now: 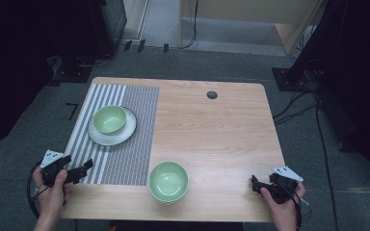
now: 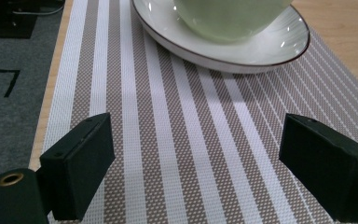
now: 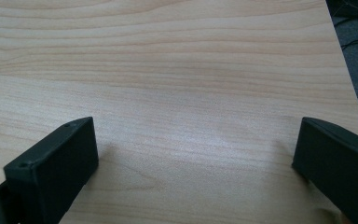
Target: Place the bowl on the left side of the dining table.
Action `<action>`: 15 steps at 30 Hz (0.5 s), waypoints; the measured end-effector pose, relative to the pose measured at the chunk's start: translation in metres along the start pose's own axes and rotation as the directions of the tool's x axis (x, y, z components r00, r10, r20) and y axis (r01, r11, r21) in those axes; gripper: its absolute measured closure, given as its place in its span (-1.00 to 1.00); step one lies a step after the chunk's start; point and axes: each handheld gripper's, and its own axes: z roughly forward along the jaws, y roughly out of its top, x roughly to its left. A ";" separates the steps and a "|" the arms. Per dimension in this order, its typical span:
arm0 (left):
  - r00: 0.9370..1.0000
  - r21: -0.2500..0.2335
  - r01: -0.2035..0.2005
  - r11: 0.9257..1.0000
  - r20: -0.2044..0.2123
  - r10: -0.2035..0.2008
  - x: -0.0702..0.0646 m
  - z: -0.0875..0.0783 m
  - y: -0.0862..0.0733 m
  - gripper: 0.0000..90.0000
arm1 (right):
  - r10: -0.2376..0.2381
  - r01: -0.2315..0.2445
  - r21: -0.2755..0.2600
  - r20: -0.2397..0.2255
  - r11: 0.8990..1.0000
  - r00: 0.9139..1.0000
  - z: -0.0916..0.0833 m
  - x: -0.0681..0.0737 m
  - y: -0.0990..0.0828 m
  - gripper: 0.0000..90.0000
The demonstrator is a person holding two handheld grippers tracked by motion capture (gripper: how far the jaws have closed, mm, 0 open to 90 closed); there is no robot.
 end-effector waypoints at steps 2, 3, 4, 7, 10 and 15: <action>1.000 0.009 -0.001 1.000 -0.007 0.001 0.001 0.001 -0.003 -0.79 | -0.001 0.001 0.000 0.000 1.000 1.000 0.000 0.000 0.000 -1.00; 1.000 0.013 -0.003 1.000 -0.007 0.003 0.002 0.001 -0.004 -0.79 | 0.000 0.000 0.000 0.000 1.000 1.000 0.000 0.000 0.000 -1.00; 1.000 0.018 -0.008 1.000 -0.011 0.009 0.002 0.001 -0.006 -0.79 | -0.001 0.001 0.000 0.000 1.000 1.000 0.000 0.000 0.000 -1.00; 1.000 0.029 -0.013 0.999 -0.017 0.014 0.004 0.001 -0.009 -0.79 | 0.000 0.000 0.000 0.000 1.000 1.000 0.000 0.000 0.000 -1.00; 0.999 0.037 -0.013 0.999 -0.029 0.014 0.007 0.000 -0.013 -0.79 | -0.001 0.001 0.000 0.000 1.000 1.000 0.000 0.000 0.000 -1.00; 0.999 0.051 -0.009 0.999 -0.047 0.011 0.014 0.000 -0.017 -0.79 | 0.000 0.000 0.000 0.000 1.000 1.000 0.000 0.000 0.000 -1.00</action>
